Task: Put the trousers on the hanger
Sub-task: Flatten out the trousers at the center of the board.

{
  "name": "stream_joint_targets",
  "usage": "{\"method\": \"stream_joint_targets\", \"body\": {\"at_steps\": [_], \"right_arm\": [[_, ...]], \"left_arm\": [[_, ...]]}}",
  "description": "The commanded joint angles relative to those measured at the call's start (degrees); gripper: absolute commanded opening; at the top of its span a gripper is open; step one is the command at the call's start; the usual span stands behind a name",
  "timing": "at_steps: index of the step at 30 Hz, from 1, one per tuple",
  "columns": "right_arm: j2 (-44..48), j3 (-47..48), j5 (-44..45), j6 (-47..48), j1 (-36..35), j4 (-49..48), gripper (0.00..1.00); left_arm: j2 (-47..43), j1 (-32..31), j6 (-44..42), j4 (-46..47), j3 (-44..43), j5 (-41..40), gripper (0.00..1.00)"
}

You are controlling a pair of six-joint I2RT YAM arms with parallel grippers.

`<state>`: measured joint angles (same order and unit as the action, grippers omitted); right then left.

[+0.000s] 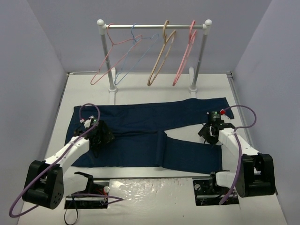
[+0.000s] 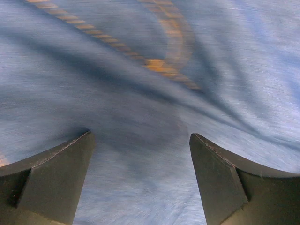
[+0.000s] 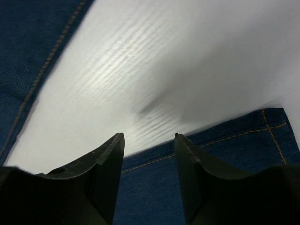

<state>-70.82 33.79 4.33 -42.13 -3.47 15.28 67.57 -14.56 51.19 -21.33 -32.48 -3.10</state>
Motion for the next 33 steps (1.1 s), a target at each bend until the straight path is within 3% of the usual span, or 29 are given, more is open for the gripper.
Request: {"method": "stream_joint_targets", "body": {"at_steps": [1,5,8,12,20,33], "right_arm": [[1.90,5.16,1.68,3.71,-4.02,3.06,0.44],[5.01,3.24,2.79,-0.52,-9.86,6.75,0.46],[8.27,-0.83,1.02,-5.05,-11.08,8.91,0.57],[6.94,-3.43,-1.61,-6.01,-11.53,9.91,0.60],[-1.31,-5.06,-7.53,-10.45,-10.82,-0.28,0.63],[-10.98,3.56,0.49,1.17,16.77,-5.50,0.62]], "left_arm": [[-6.37,2.58,-2.64,-9.02,-0.50,-5.94,0.81],[-10.89,2.91,-5.42,-9.69,-3.43,-5.10,0.81],[-12.46,2.92,-11.11,-9.47,-7.50,-1.52,0.82],[-14.33,2.87,-19.11,-11.51,-12.18,0.84,0.82],[-18.64,3.03,-27.64,-10.18,-12.48,0.39,0.82],[-20.82,2.95,-28.09,-9.14,-10.59,-2.19,0.82]]}}
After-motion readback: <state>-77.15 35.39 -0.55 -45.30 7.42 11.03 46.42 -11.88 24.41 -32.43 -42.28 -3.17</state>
